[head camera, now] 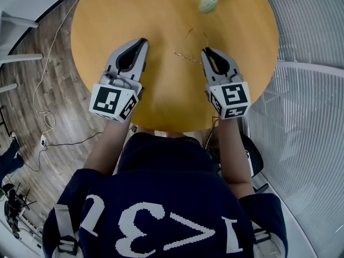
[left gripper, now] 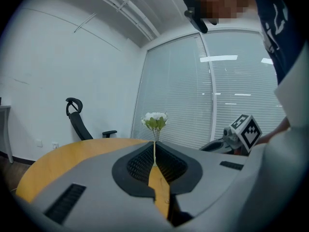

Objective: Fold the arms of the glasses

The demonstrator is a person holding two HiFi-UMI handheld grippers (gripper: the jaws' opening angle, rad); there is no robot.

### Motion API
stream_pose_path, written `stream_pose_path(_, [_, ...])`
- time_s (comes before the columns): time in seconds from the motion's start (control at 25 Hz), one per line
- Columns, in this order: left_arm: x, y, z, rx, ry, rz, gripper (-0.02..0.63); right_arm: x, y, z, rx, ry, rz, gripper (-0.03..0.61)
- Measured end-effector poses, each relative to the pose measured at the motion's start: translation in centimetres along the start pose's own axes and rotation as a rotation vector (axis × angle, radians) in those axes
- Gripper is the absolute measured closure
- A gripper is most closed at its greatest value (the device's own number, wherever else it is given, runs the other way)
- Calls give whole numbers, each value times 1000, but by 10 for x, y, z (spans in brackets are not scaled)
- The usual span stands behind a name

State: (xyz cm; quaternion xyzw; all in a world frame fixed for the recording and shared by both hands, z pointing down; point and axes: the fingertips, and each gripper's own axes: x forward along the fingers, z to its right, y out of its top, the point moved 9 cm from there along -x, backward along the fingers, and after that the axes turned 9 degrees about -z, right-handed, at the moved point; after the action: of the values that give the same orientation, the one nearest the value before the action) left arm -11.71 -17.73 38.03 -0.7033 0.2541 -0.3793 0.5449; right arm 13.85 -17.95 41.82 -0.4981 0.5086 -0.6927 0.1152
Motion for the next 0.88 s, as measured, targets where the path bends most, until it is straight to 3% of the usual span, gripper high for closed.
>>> stream_pose_path(0.12, [0, -9, -4, -13, 5, -23, 591, 28, -20, -15, -186, 6, -172, 473])
stream_pose_path(0.28, [-1, -12, -8, -29, 17, -37, 592, 53, -39, -34, -464, -30, -320, 471])
stream_pose_path(0.48, [-4, -19, -11, -42, 25, -47, 592, 74, -60, -49, -720, -42, -440, 471])
stream_pose_path(0.64, [-5, -22, -12, -50, 28, -48, 592, 81, -70, -55, -813, -65, -487, 466])
stream_pose_path(0.88, [-10, -24, -16, -54, 38, -56, 592, 86, -72, -53, -831, -130, -505, 469])
